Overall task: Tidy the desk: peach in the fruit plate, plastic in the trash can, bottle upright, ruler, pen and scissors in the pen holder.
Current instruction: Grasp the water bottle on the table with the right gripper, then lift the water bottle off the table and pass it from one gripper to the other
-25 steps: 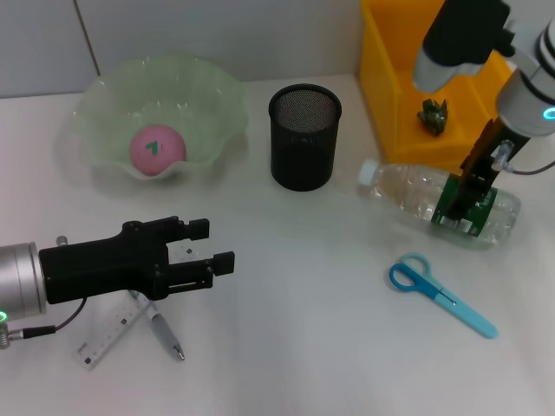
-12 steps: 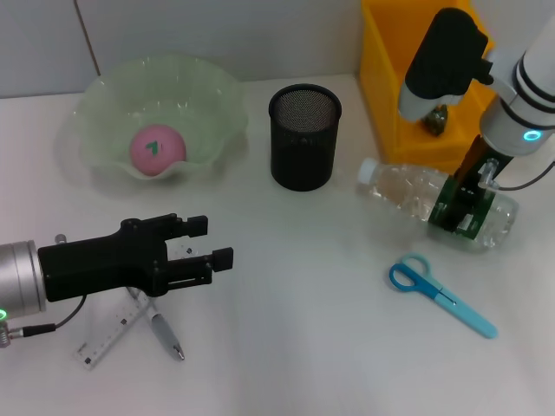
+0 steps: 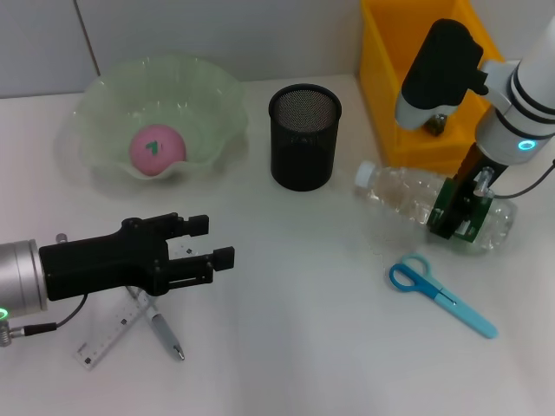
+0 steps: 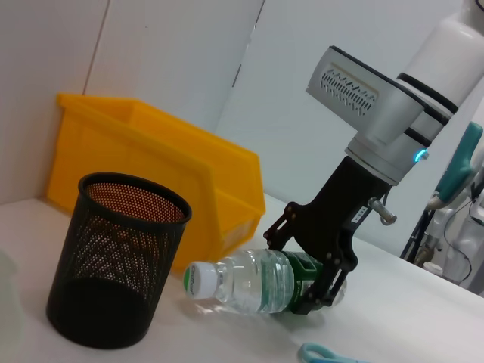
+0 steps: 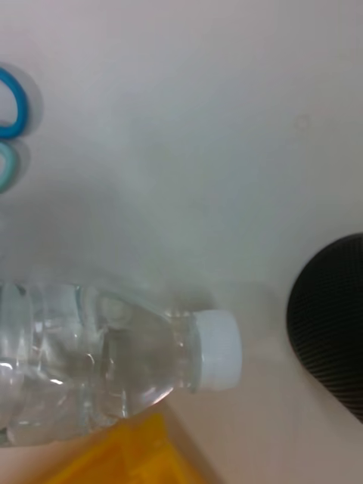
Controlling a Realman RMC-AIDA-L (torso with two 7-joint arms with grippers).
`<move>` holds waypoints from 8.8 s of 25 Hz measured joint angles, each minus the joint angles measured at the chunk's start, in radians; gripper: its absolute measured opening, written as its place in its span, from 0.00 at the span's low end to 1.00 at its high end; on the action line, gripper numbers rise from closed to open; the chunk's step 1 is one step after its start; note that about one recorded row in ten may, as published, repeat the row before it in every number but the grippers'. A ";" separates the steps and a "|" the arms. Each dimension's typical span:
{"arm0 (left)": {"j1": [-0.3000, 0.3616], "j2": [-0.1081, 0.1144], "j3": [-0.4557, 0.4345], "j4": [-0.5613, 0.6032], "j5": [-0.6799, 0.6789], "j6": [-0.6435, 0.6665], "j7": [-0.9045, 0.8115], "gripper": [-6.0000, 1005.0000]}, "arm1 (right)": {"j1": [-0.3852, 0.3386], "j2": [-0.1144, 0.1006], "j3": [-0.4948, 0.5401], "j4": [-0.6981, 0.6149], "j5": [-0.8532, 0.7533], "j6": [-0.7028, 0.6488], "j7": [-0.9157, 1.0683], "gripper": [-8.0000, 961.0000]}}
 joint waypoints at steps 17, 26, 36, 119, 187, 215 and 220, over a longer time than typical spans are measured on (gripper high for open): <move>-0.002 0.005 0.000 0.003 0.000 0.000 -0.001 0.75 | 0.000 0.008 0.000 0.025 0.000 0.026 0.000 0.84; -0.003 0.005 0.000 0.002 0.000 0.000 -0.001 0.74 | 0.003 0.014 -0.001 0.045 0.000 0.038 0.000 0.84; -0.002 0.005 -0.001 0.005 -0.001 0.000 0.000 0.74 | 0.002 0.016 -0.004 0.034 0.002 0.030 -0.007 0.82; -0.019 -0.029 -0.156 -0.130 -0.356 0.207 0.155 0.74 | -0.131 0.031 0.051 0.443 1.422 -0.001 -1.125 0.81; -0.029 -0.024 -0.141 -0.172 -0.375 0.211 0.286 0.45 | -0.131 0.031 0.005 0.421 1.423 0.001 -1.114 0.82; -0.032 -0.018 -0.135 -0.166 -0.365 0.183 0.272 0.45 | -0.139 0.026 0.011 0.379 1.422 0.049 -1.109 0.82; -0.032 -0.017 -0.135 -0.165 -0.365 0.176 0.271 0.45 | -0.139 0.025 0.011 0.376 1.422 0.053 -1.107 0.82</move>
